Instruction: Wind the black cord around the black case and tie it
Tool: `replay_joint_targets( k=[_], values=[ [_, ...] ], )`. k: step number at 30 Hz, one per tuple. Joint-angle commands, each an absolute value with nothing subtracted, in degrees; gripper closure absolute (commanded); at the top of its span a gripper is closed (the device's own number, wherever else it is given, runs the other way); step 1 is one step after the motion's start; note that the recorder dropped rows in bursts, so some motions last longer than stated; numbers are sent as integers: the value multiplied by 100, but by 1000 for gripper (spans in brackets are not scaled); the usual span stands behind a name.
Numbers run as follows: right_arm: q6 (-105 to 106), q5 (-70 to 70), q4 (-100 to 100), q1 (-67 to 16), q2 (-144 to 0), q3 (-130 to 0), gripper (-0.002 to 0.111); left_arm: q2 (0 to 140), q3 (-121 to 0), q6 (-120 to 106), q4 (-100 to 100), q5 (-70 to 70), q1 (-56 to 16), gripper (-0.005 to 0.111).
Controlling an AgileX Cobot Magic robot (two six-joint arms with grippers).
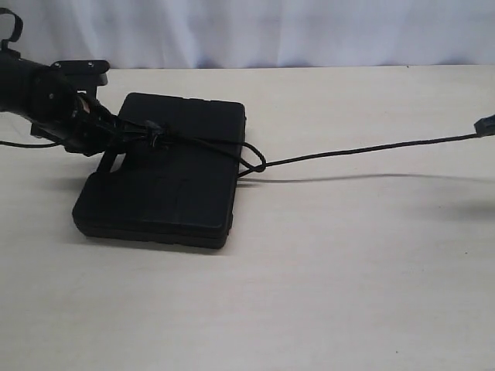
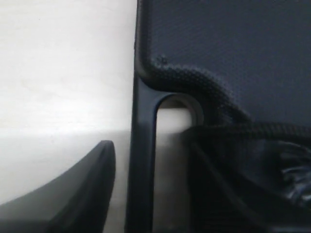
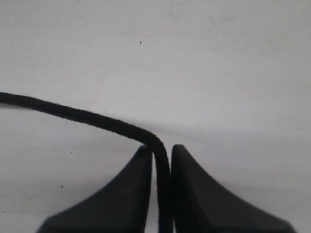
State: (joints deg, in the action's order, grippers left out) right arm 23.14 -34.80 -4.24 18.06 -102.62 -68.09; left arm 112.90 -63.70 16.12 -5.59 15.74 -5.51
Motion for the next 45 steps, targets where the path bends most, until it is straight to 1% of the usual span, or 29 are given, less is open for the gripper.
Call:
replay_joint_targets(
  k=[1, 3, 5, 7, 10, 12, 13, 14, 15, 16, 17, 18, 19, 23, 25, 28, 31, 34, 38, 41, 45],
  values=[
    [2312, -3416, -357, 1851, -10232, -6830, 73, 11231, -6419, 1616, -530, 1481, -602, 55],
    [2312, -3426, -357, 1851, -10232, -6830, 58, 11133, -6419, 1616, -530, 1481, -602, 55],
    [2300, -3465, -357, 1851, -10232, -6867, 48, 10944, -6419, 1616, -530, 1516, -602, 55],
    [2166, -3574, -371, 1851, -10232, -6950, 44, 10707, -6480, 1616, -530, 1678, -602, 55],
    [1549, -4047, -425, 1851, -10232, -7276, 45, 10308, -6671, 1616, -694, 2286, -602, 56],
    [1366, -4456, -629, 1851, -10232, -7541, 49, 10060, -6773, 1616, -694, 2792, -602, 57],
    [1366, -4659, -745, 1851, -10232, -7640, 55, 9943, -6830, 1616, -694, 3061, -602, 62],
    [1366, -4945, -917, 1837, -10232, -7756, 67, 9840, -6877, 1616, -683, 3361, -602, 69],
    [1366, -5095, -944, 1785, -10217, -7799, 77, 9753, -6935, 1616, -683, 3615, -602, 77],
    [1380, -5185, -933, 1733, -10170, -7799, 89, 9681, -6961, 1606, -683, 3931, -602, 88],
    [1390, -5267, -889, 1645, -10109, -7755, 103, 9610, -6973, 1487, -683, 4219, -602, 98],
    [1378, -5316, -843, 1570, -10056, -7701, 103, 9554, -6973, 1366, -683, 4412, -602, 105],
    [1378, -5346, -777, 1458, -9974, -7616, 104, 9504, -6973, 1213, -683, 4689, -602, 107],
    [1213, -5113, -315, 953, -9450, -7126, 104, 9297, -6920, 1003, -683, 5919, -602, 107],
    [1002, -4793, 59, 675, -9109, -6762, 104, 9032, -6696, 944, -674, 6079, -602, 107],
    [570, -4333, 695, 403, -8511, -6253, 104, 8371, -6184, 875, -542, 5694, -602, 107],
    [316, -3690, 908, 250, -7736, -5709, 104, 7422, -5717, 566, -112, 4838, -602, 107],
    [170, -2584, 1078, 31, -6605, -4987, 104, 6216, -5445, -820, 730, 3812, -720, 107],
    [-113, -1259, 1291, -81, -5048, -4001, 104, 4762, -4947, -2241, 1622, 2680, -1157, 107],
    [-50, -191, 1310, -81, -4062, -3226, 104, 3993, -4169, -2988, 2098, 1531, -1400, 107],
    [68, 1337, 1291, -81, -3412, -2353, 104, 3522, -3063, -3009, 2177, -461, -1575, 107]
  ],
)
